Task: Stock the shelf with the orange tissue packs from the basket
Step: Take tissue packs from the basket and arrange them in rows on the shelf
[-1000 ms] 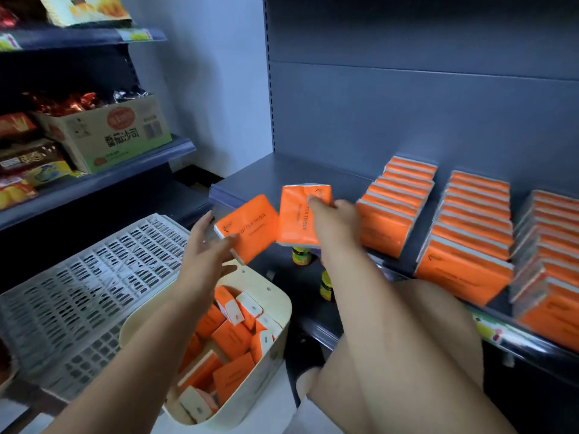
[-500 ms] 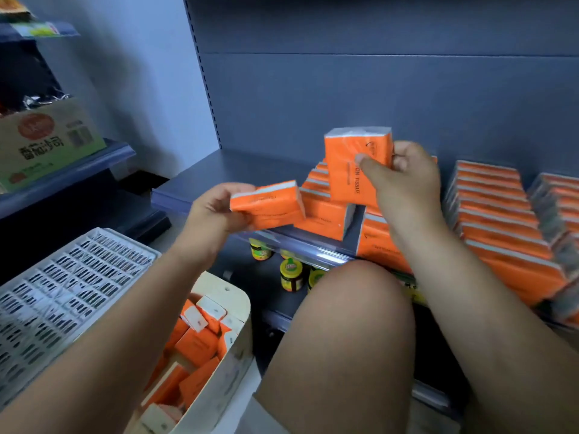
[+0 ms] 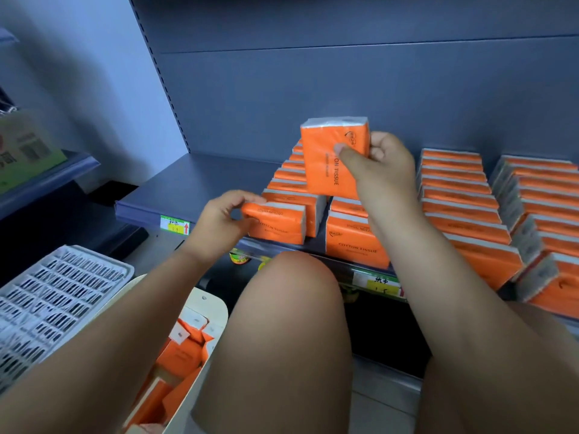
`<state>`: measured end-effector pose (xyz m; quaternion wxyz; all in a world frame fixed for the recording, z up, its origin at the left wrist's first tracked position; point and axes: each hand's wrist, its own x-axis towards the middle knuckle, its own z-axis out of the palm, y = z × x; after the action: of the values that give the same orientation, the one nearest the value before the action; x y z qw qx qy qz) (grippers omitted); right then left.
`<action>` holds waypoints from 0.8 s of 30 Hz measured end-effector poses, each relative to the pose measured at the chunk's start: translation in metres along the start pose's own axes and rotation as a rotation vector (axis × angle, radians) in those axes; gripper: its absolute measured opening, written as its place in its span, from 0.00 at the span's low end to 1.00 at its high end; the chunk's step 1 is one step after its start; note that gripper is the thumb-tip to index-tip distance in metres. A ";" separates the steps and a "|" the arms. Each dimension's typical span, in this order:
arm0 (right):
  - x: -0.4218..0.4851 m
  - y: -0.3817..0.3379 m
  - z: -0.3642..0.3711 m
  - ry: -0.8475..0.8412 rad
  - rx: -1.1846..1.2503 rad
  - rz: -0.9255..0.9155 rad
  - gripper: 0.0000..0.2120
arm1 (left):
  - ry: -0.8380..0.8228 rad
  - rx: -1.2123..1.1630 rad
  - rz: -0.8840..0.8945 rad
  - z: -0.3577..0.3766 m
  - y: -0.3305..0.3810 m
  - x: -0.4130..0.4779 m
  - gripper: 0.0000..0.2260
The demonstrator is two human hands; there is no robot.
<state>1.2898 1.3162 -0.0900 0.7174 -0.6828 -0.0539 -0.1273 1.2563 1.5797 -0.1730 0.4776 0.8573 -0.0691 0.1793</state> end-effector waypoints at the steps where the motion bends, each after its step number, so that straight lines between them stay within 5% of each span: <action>1: 0.000 0.000 0.001 -0.005 -0.001 0.004 0.10 | 0.012 0.050 0.022 0.001 -0.001 0.000 0.26; 7: 0.002 0.002 0.002 -0.018 -0.022 0.000 0.12 | -0.070 0.387 0.337 0.003 0.002 0.006 0.20; 24: 0.006 0.011 -0.005 -0.097 -0.155 -0.045 0.12 | -0.264 0.430 0.358 -0.008 0.002 0.029 0.21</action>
<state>1.2978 1.3111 -0.0993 0.6561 -0.7401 -0.0938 -0.1139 1.2811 1.5867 -0.1569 0.2328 0.9288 -0.2410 0.1582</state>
